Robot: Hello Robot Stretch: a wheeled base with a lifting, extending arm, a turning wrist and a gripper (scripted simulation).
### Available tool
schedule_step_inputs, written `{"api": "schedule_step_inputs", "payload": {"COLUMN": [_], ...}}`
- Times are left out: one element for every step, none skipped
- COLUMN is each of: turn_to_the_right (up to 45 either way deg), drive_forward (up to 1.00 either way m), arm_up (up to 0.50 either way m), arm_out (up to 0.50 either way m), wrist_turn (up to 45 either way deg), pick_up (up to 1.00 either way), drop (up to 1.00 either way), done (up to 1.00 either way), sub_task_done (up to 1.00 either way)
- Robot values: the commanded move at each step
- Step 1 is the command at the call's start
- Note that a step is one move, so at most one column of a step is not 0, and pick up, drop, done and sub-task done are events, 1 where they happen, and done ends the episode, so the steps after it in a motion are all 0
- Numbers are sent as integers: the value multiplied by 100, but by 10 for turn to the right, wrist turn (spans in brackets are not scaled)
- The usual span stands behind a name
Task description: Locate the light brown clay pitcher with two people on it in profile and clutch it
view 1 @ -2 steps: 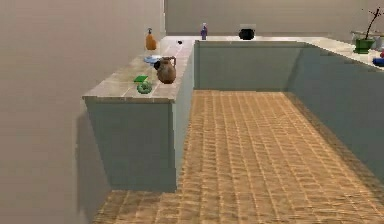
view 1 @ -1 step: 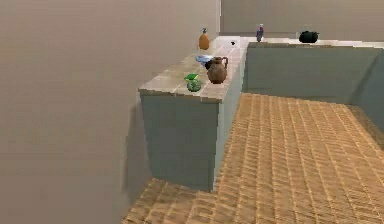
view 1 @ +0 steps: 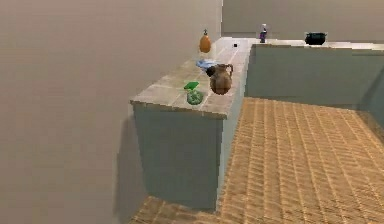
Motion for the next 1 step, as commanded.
{"api": "schedule_step_inputs", "payload": {"turn_to_the_right": [0], "drive_forward": [35], "arm_up": [0], "arm_out": [0], "wrist_turn": [0], "pick_up": [0], "drop": [0], "done": [0], "sub_task_done": [0]}}
